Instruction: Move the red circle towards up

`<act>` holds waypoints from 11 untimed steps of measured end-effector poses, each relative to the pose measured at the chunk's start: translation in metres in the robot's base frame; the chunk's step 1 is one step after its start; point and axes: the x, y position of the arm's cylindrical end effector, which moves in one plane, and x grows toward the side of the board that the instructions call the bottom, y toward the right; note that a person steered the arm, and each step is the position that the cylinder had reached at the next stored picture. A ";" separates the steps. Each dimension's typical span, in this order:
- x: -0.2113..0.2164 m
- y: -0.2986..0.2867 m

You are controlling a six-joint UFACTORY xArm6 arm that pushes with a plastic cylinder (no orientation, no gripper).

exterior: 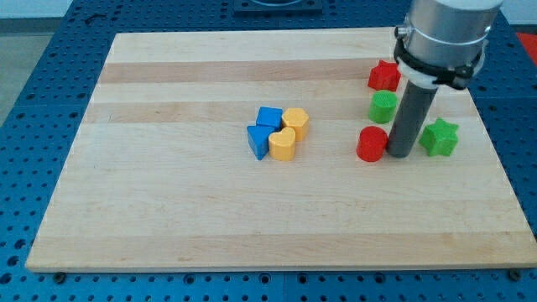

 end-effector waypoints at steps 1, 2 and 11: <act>0.019 -0.004; 0.023 -0.013; -0.124 -0.047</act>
